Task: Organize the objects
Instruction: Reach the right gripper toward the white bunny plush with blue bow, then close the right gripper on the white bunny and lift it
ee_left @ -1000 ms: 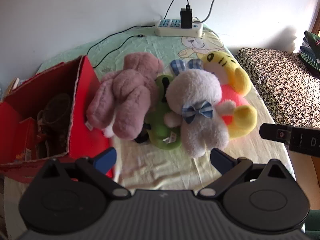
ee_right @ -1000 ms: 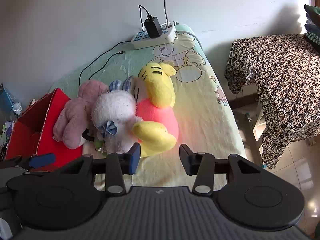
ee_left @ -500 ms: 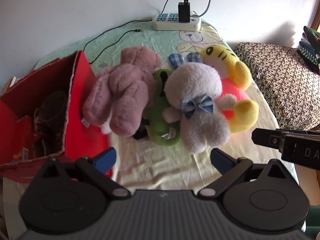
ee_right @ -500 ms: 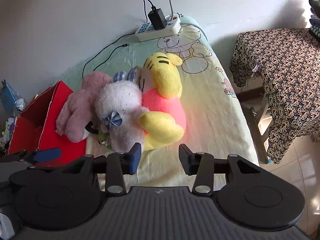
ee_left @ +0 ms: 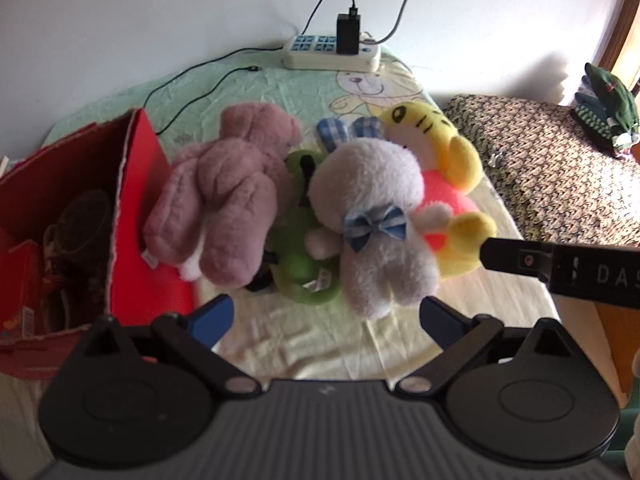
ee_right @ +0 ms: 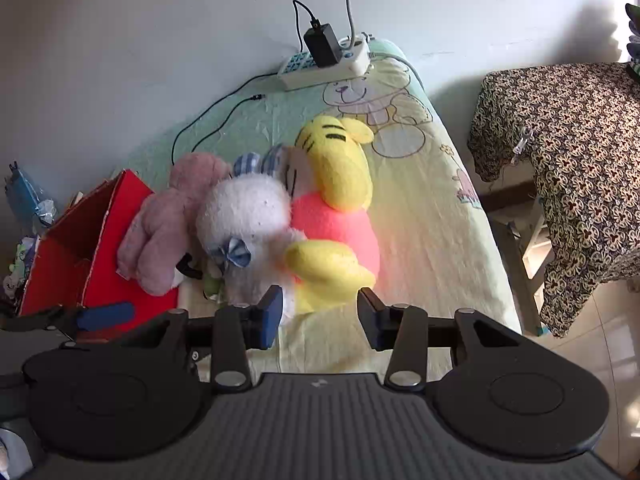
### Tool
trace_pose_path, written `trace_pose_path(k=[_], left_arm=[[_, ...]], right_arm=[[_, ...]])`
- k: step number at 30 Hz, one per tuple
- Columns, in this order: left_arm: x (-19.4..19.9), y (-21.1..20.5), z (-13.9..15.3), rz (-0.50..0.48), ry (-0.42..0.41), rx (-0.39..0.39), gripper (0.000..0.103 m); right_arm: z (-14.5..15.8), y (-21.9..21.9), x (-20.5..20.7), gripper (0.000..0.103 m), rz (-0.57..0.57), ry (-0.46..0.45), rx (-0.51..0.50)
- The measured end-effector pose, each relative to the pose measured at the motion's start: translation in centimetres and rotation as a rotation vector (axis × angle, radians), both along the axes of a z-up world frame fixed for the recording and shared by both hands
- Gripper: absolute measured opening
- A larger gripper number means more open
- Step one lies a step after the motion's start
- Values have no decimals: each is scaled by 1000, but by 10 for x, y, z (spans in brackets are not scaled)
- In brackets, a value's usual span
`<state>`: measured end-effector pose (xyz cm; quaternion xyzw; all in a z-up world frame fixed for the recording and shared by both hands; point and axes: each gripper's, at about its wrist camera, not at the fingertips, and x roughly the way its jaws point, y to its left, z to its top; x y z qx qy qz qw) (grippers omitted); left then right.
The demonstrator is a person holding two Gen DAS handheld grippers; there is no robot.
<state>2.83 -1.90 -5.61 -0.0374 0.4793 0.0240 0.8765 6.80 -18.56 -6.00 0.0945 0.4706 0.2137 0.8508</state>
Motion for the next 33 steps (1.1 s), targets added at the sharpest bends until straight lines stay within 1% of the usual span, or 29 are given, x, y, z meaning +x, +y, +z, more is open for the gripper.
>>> trace_pose_path(k=[3,5,7,10,12,15,18,20,22,25,26,28,32,33], left_arm=[[1,1,6,-61,-48,-88,94],[3,-3,7,-105,-84,-99,92],[7,-9,5,-137,-99,-101,85],[16,-9,-4,-157,-90,-144,84],[24,-9,-11,-155,-72,-150,82],[32,-7,-17,-159,-65,-151,79],[41,-3,-24,-158,-51,-166,74],[47,-1,-30,-151,-35,-172,71],[50,2,-34,-144,-27,-176,67],[52,3,-36,-143,-38,-169,64],[52,4,-36,-142,-39,-171,64],[51,6,-35,-140,-44,-173,62],[45,6,-28,-146,-59,-177,61],[40,5,-24,-149,-69,-176,61]], right_arm=[[6,-1,10,45,13,-21,51],[8,-1,16,45,23,-29,91],[6,2,23,45,40,-30,121],[0,12,34,45,85,-19,151],[-5,17,39,45,124,-11,166],[-12,25,48,45,142,-2,170],[-18,31,57,50,155,10,180],[-23,33,62,62,155,17,191],[-28,34,65,67,166,34,213],[-34,37,70,67,179,68,260],[-37,36,71,66,179,88,283],[-41,35,73,54,195,124,354],[-34,35,66,47,204,105,360],[-31,34,63,46,206,98,363]])
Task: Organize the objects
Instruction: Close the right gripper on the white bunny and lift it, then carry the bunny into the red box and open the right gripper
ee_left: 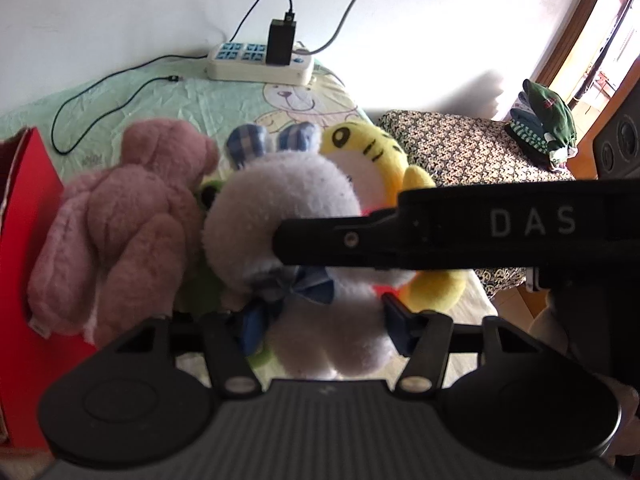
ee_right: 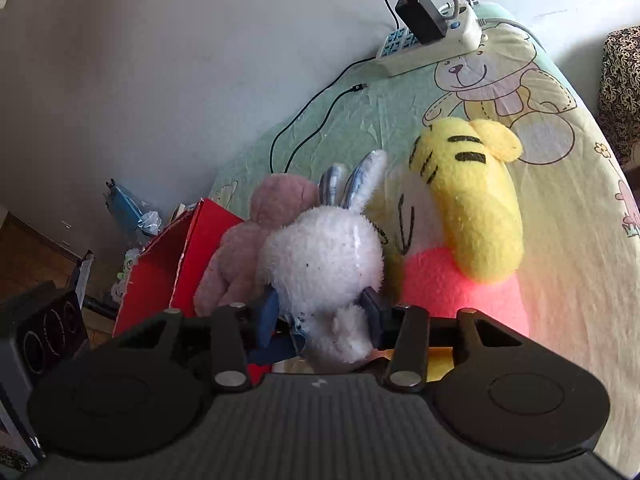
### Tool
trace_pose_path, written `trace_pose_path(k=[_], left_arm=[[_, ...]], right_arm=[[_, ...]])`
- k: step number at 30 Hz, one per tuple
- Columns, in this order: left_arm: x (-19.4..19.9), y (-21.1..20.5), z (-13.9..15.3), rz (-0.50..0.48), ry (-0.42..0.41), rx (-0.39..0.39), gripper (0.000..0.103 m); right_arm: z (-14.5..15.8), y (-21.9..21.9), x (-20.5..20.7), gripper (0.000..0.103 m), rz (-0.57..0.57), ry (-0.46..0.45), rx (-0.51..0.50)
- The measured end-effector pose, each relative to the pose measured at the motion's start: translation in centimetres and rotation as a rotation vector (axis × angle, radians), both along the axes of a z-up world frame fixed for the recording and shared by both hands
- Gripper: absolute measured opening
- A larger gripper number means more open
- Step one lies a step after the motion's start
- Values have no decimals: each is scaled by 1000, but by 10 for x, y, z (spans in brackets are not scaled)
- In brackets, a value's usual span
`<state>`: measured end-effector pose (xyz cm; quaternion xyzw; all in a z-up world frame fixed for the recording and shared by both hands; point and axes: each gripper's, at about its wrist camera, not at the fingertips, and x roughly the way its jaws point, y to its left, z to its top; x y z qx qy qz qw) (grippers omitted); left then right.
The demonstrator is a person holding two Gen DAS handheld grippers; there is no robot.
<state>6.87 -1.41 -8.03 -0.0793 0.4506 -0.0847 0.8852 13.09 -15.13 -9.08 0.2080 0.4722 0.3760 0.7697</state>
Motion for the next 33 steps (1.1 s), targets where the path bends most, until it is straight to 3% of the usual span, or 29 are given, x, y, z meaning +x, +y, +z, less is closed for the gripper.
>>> trace_pose_path(k=[10,15,18,22,28,33], left_arm=[[-54,7,64,37,-222,71,61],[-79,47,88,91,-297,121,61],[-94,83,92,143,-294,158,61],[-113,145,88,239,-246,167,61],[-135,233,68,338,-163,199,61],[-138,284,45,378,-88,185,61]], right_arm=[[55,0,-45,46,23,-241,93],[78,37,-50,46,71,-296,140],[82,76,-52,46,115,-300,163],[71,142,-55,46,176,-242,186],[35,233,-55,46,204,31,249],[14,292,-68,46,195,129,201]])
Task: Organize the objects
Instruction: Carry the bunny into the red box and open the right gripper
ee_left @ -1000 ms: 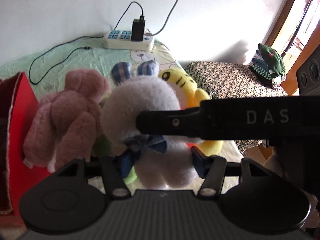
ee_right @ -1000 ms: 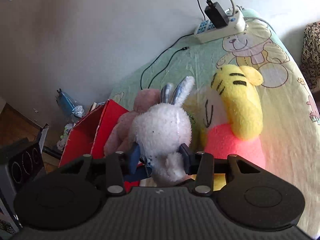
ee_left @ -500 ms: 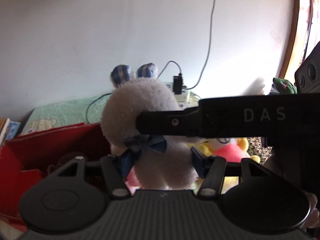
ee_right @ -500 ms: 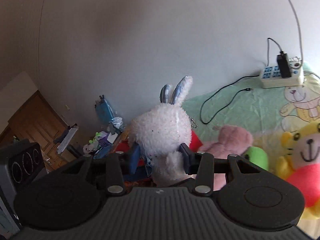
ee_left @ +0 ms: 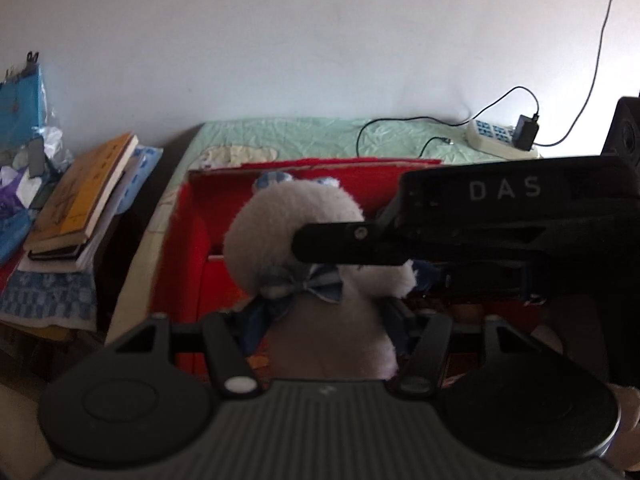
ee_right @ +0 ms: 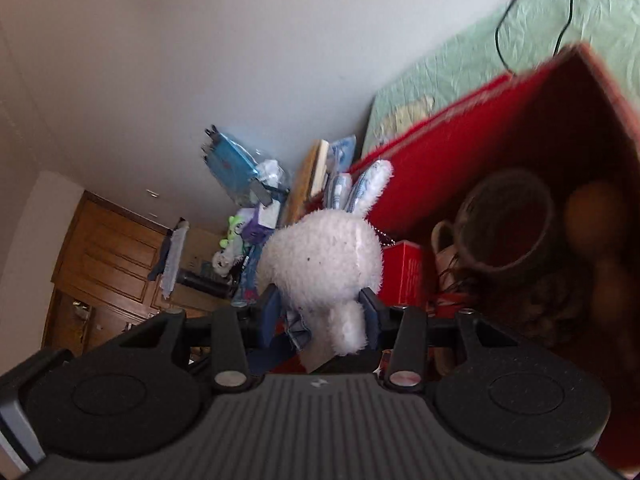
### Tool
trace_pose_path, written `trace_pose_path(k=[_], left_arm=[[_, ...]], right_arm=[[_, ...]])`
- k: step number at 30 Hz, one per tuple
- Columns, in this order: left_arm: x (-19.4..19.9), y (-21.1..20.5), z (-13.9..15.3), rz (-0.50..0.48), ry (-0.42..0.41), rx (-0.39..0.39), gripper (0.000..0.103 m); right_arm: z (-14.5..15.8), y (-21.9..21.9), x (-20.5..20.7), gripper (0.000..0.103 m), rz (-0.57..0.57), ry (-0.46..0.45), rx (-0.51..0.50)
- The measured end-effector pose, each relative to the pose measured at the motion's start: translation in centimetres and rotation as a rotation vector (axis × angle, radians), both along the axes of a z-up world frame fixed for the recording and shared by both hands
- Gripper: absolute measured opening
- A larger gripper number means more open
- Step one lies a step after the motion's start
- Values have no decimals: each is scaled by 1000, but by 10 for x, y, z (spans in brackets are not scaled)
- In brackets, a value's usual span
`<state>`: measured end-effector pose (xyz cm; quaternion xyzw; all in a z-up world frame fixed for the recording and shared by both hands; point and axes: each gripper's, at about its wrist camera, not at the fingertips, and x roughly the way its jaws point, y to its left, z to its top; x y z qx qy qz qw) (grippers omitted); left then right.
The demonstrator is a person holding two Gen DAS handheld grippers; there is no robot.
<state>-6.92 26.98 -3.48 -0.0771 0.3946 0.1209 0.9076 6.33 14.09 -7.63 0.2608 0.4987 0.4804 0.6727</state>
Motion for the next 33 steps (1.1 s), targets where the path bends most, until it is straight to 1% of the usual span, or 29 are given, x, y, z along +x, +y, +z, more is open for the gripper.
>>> trace_pose_path(k=[2,5,6,8,14,18,21,23,25,27,28,30,31,33], left_arm=[[2,14,-3,4,10,-8,61],[4,29,-10,14,31,-7,61],[8,32,-11,19,39,-8,61],[3,37,-13,23,44,-13,62],[-9,40,-15,9,31,-9,73],[-21,27,-14,-4,40,23,80],[-30,23,-8,8,29,12,81],[-33,21,-3,29,27,-2,77],[-35,19,2,39,18,-40,70],[-38,13,8,32,-2,-85,70],[-38,8,11,23,-13,-89,70],[-35,-6,12,10,-23,-67,70],[-30,-11,10,9,-14,-65,70],[-17,-13,0,6,8,-86,70]], right_arm=[[-1,13,-7,46,-1,2,-19],[-5,28,-6,46,-18,18,-56],[-6,32,-6,46,-16,40,-71],[-11,39,-5,46,-20,81,-100],[-18,38,-9,46,-26,92,-142],[-17,26,-12,47,-32,70,-142],[-11,17,-14,48,-39,44,-130],[-8,8,-15,47,-52,28,-119],[-4,-3,-17,46,-64,13,-103],[1,-19,-20,46,-72,-12,-74],[4,-28,-21,46,-77,-26,-62],[10,-49,-23,46,-90,-52,-44],[13,-61,-24,46,-101,-62,-40],[17,-88,-24,46,-129,-66,-37]])
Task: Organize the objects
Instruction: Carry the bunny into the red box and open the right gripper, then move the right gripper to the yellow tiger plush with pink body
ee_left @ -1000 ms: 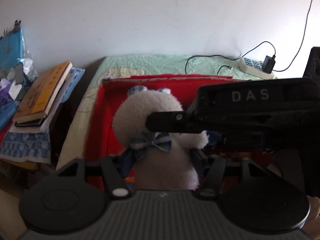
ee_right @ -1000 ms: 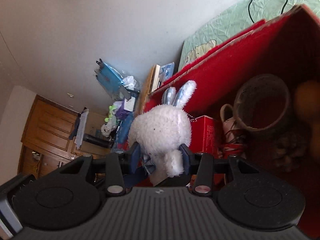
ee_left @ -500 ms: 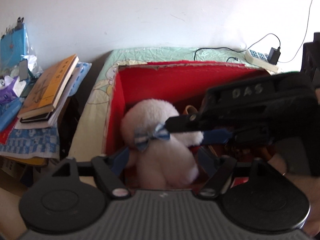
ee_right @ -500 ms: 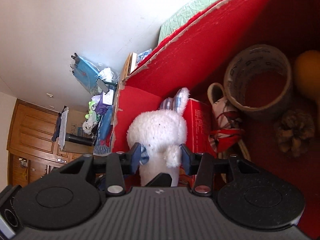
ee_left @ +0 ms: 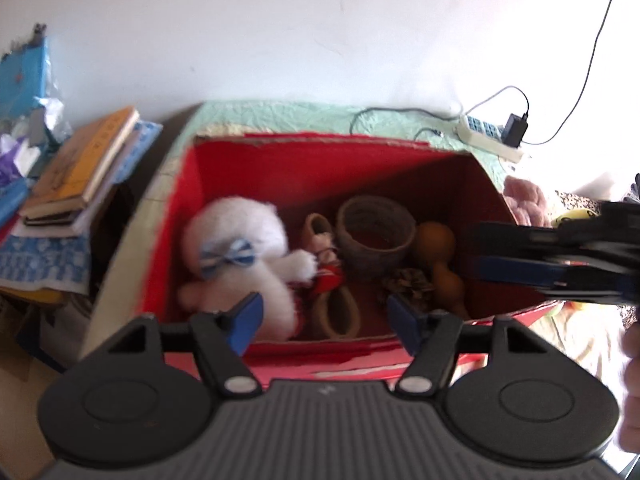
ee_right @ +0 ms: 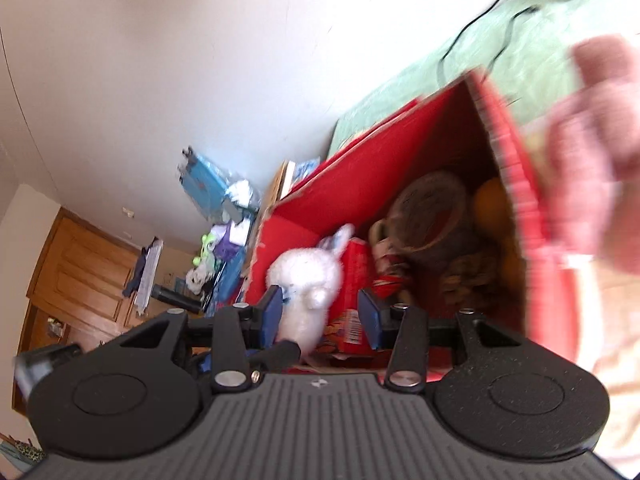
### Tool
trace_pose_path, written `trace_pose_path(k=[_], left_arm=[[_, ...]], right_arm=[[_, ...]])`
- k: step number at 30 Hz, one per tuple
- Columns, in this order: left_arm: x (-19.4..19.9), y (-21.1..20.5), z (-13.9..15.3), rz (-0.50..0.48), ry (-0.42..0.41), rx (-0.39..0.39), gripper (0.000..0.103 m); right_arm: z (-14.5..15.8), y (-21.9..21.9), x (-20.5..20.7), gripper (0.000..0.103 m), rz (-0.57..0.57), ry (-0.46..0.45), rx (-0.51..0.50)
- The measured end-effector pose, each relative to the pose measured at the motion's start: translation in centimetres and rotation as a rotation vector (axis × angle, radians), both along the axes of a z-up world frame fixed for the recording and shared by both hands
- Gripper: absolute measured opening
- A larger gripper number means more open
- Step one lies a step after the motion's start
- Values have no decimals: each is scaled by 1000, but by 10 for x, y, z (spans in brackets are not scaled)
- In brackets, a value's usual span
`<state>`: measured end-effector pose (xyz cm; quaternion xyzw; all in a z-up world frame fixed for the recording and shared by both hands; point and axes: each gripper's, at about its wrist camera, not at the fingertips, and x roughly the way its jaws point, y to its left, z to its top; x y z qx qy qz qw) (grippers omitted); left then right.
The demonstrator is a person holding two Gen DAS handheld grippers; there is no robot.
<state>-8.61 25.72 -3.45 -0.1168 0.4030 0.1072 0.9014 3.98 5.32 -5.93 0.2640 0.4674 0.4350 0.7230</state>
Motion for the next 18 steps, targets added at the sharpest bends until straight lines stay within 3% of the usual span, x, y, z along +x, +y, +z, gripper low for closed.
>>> trace_pose_path(k=[3,5,7,10,15,18], left_arm=[[18,2,-12,47,35,46,69],[26,6,-15,93,78,34,68],[21,2,-8,95,44,-3,68],[16,-19,5,80,-3,1,68],[28,-93,31,-62,-79,32,74],[44,-146,38,-204,-114,-2,79]], right_arm=[[4,-46,3,46,-56,6,15],[7,-79,4,46,-99,-5,21],[10,-115,5,46,-144,-27,13],[11,-167,6,46,-244,-72,-47],[3,-247,18,46,-426,-108,-198],[-1,-278,29,46,-487,-107,-245]])
